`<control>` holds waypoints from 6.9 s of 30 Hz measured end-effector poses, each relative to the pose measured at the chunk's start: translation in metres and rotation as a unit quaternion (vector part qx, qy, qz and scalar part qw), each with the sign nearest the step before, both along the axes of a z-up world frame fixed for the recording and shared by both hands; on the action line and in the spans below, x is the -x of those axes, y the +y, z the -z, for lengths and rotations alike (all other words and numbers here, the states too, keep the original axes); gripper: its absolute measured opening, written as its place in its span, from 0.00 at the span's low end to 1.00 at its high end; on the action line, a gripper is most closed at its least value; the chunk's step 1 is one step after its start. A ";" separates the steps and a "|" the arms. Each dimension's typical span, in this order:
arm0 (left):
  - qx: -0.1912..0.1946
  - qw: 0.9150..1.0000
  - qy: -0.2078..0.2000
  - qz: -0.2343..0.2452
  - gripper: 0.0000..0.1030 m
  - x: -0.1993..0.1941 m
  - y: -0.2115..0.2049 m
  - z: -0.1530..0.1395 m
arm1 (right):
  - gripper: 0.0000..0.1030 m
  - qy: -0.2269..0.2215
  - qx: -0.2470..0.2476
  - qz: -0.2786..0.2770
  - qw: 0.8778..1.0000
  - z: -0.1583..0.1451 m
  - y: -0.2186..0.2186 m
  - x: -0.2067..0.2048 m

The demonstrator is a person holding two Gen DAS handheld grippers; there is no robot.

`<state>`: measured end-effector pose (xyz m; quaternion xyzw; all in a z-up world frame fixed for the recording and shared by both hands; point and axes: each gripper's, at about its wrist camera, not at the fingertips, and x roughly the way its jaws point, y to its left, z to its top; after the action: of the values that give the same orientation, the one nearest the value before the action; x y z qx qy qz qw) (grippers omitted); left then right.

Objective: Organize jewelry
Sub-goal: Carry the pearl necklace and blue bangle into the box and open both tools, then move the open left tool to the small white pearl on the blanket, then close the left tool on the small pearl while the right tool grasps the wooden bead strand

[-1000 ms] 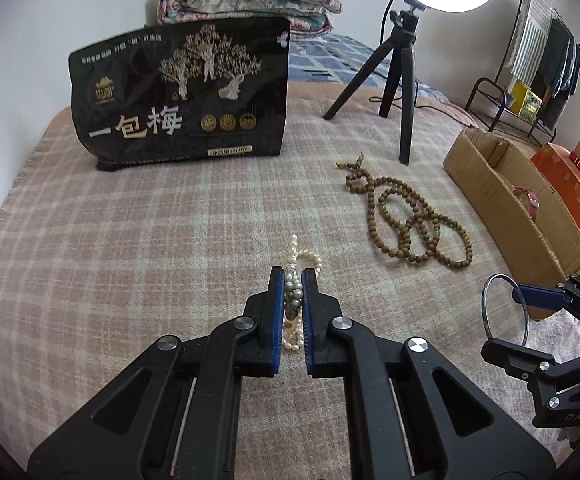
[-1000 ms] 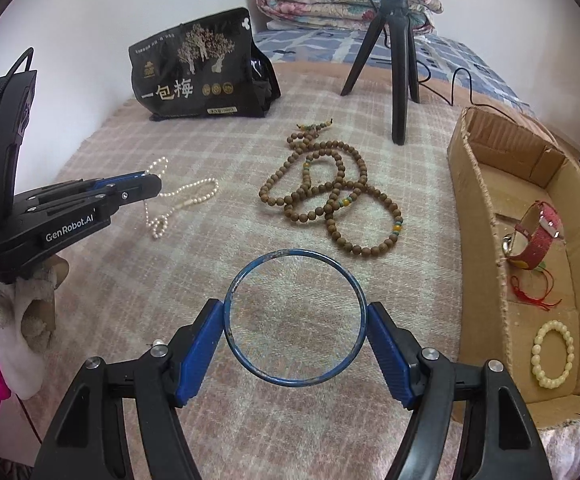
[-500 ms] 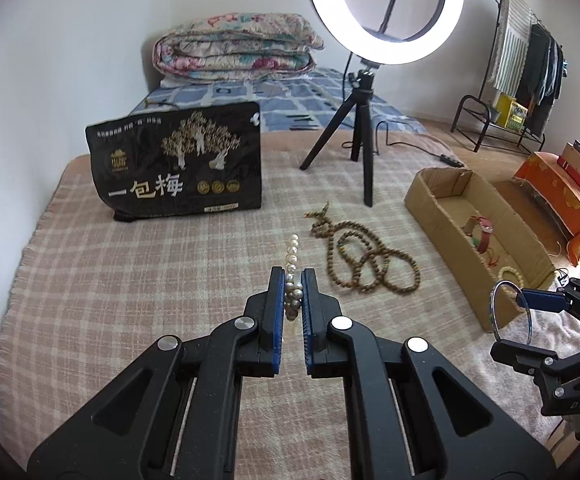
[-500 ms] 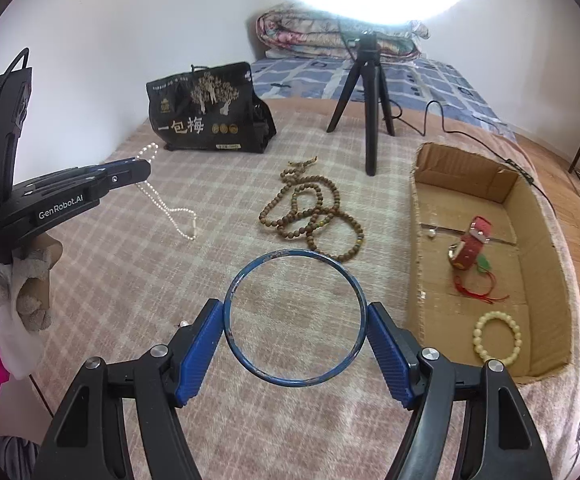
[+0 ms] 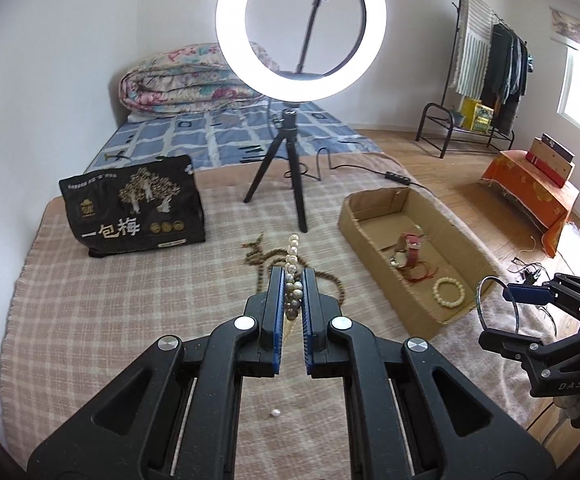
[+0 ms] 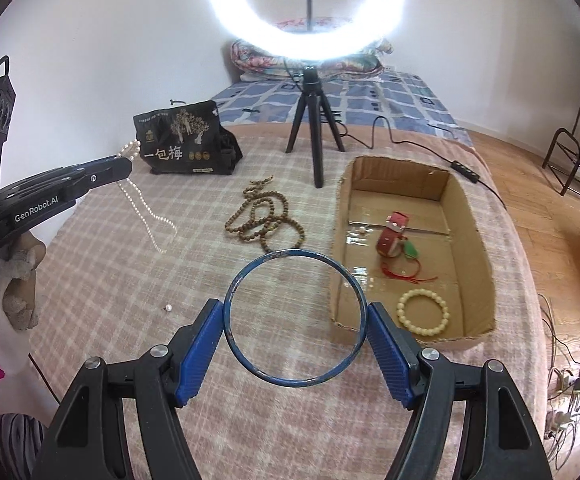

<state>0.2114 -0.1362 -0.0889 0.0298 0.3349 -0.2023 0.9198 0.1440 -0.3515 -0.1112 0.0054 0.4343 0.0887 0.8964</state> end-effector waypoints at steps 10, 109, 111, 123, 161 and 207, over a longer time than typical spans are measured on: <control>0.007 0.999 -0.009 0.040 0.05 0.010 -0.053 -0.022 | 0.72 -0.007 0.003 0.029 1.000 -0.009 -0.044 0.008; -0.001 0.995 -0.011 0.098 0.62 0.012 -0.120 0.001 | 1.00 0.013 0.028 0.091 0.995 -0.006 -0.087 -0.140; -0.002 0.996 -0.017 0.091 0.62 0.011 -0.112 0.001 | 1.00 0.014 0.031 0.092 0.995 -0.007 -0.081 -0.139; -0.004 0.999 -0.006 0.040 0.62 0.008 -0.021 0.019 | 1.00 0.001 0.024 0.060 0.998 -0.010 -0.042 -0.135; -0.021 0.986 0.129 0.099 0.29 0.019 0.031 0.158 | 0.99 0.161 -0.028 -0.073 0.984 0.097 0.094 -0.229; -0.027 0.988 0.123 0.091 0.08 0.015 0.030 0.165 | 0.18 0.177 0.038 -0.071 0.981 0.136 0.116 -0.240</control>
<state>0.1964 -0.1062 -0.2544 0.0604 0.4466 -0.2785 0.8482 0.3841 -0.2354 -0.2471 -0.0439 0.5881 0.1338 0.7965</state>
